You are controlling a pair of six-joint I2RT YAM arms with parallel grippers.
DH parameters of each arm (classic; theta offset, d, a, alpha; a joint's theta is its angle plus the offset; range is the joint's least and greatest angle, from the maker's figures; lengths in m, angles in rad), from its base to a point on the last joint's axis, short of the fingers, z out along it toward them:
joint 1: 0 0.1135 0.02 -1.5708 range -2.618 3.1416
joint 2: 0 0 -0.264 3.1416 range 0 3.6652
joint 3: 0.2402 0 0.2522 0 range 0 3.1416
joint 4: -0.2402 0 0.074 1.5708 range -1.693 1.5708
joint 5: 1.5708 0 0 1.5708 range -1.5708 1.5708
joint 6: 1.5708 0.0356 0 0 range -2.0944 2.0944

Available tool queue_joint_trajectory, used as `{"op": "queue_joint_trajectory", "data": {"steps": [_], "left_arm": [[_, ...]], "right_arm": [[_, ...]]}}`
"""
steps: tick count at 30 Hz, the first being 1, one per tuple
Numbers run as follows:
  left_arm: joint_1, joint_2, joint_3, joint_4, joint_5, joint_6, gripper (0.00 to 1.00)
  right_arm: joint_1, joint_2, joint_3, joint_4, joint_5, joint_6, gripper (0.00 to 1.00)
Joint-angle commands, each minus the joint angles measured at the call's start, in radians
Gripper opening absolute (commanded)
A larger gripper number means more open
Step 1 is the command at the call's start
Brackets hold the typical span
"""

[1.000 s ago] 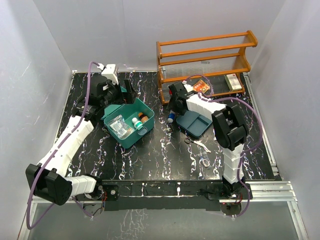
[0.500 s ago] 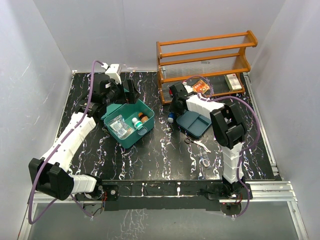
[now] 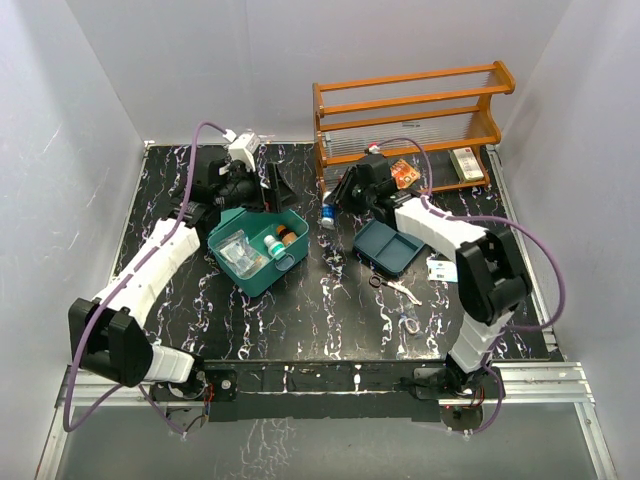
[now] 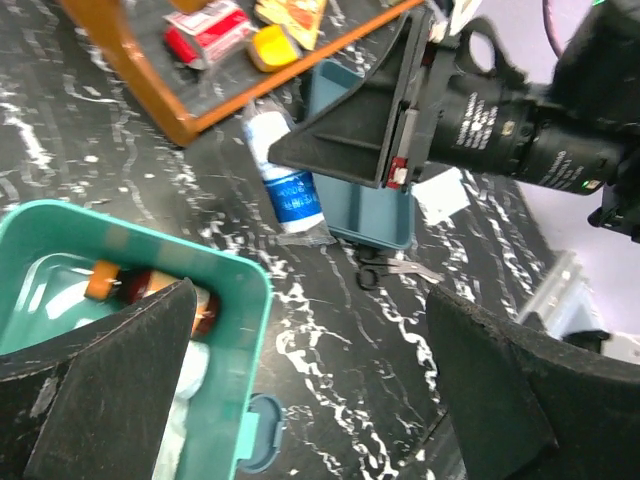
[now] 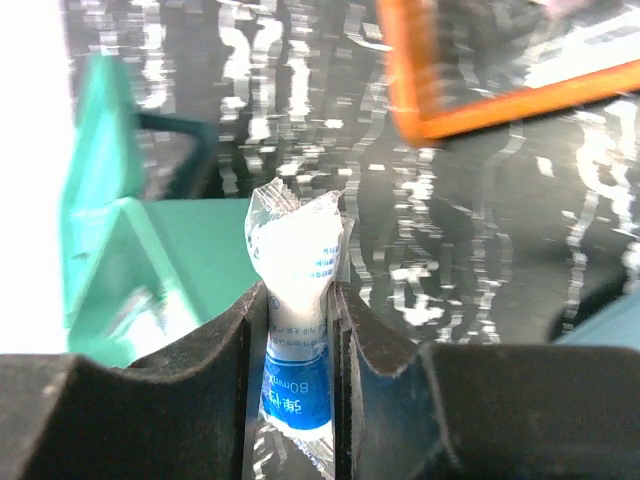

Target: Organize the medicine kit

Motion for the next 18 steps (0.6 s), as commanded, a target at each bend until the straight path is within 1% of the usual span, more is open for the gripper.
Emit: {"op": "queue_joint_trajectory", "data": {"steps": [1, 6, 9, 11, 12, 13, 18], "left_arm": [[0.003, 0.002, -0.048, 0.173, 0.206, -0.114, 0.95], [0.003, 0.037, -0.076, 0.257, 0.166, -0.267, 0.89], [0.003, 0.049, -0.085, 0.292, 0.128, -0.354, 0.84], [0.003, 0.060, -0.093, 0.333, 0.136, -0.407, 0.80], [0.003, 0.066, -0.098, 0.355, 0.141, -0.433, 0.78], [0.003, 0.079, -0.103, 0.379, 0.148, -0.468, 0.73], [0.003, 0.075, -0.122, 0.405, 0.140, -0.482, 0.64]], "right_arm": [[-0.002, -0.134, -0.055, 0.276, -0.199, 0.020, 0.25], [-0.002, -0.190, -0.105, 0.435, -0.323, 0.079, 0.26], [-0.002, -0.205, -0.109, 0.501, -0.377, 0.094, 0.26], [-0.002, -0.211, -0.108, 0.528, -0.407, 0.101, 0.26], [-0.002, -0.212, -0.106, 0.538, -0.417, 0.103, 0.26], [-0.002, -0.215, -0.103, 0.558, -0.435, 0.112, 0.26], [-0.003, -0.213, -0.096, 0.593, -0.458, 0.127, 0.26]]}}
